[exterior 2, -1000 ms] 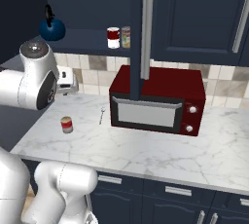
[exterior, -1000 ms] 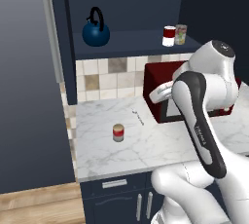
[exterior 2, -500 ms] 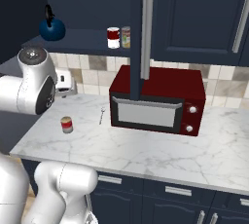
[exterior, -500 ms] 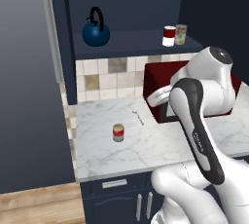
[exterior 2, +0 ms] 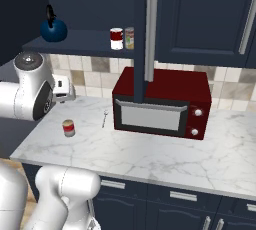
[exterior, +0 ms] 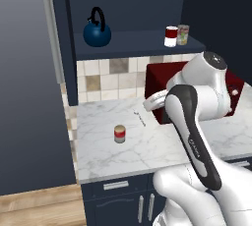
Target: Pick the cans from the counter and place them in their designated side in the cabinet.
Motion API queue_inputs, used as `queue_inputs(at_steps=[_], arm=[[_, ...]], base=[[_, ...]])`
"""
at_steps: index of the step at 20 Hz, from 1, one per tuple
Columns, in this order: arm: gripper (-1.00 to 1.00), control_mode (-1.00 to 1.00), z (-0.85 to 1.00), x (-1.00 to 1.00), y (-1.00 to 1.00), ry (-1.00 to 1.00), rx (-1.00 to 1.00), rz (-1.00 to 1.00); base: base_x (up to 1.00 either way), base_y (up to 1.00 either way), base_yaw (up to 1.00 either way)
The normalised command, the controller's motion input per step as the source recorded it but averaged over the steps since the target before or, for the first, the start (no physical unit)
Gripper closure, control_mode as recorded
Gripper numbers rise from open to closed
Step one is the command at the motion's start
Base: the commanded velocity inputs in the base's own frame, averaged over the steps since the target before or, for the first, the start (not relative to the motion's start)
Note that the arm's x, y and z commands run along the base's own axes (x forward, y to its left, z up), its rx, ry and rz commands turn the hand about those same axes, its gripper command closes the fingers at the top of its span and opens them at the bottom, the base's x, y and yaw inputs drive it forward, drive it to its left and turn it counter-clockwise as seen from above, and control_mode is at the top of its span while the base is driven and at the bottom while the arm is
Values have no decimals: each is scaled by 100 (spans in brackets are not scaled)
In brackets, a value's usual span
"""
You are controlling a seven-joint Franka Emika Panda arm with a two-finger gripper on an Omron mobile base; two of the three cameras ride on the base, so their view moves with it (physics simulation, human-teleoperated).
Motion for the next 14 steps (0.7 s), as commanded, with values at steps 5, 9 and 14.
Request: queue_inputs(at_steps=[5,9,14], arm=[[-100,-100,-13,6,7,4,1,-5],[-100,-100,-16,12,9,6,1,-3],[-100,-100,-18,10,9,6,3,-2]], base=[[0,0,0],[0,0,0],[0,0,0]])
